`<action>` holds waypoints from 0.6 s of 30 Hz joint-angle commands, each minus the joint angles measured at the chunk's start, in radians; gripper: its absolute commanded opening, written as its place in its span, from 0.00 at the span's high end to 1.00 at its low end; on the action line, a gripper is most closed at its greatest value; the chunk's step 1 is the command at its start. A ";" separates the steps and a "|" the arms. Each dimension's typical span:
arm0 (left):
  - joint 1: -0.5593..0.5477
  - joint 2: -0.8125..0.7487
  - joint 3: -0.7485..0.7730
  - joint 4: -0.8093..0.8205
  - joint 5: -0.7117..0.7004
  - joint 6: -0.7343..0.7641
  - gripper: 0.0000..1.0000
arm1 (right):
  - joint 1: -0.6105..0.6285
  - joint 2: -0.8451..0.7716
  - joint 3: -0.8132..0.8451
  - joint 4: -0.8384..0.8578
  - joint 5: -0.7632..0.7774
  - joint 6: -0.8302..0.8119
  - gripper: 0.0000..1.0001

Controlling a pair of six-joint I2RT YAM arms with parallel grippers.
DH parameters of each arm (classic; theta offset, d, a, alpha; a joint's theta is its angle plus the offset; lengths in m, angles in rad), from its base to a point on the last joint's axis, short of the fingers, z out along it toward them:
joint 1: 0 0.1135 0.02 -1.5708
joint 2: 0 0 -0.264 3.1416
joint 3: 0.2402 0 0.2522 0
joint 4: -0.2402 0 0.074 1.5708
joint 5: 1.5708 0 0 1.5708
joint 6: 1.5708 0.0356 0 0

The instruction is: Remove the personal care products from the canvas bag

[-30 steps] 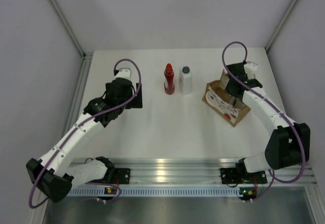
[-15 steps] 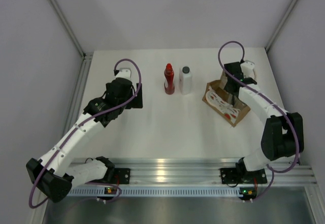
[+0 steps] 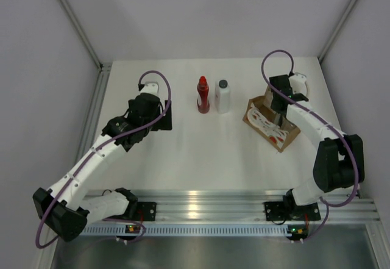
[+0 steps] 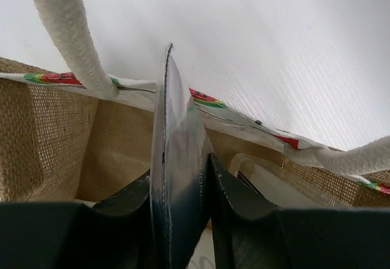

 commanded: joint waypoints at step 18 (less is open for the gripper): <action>-0.001 -0.003 0.000 0.011 -0.021 0.007 0.02 | 0.034 -0.302 -0.022 0.172 -0.137 -0.176 1.00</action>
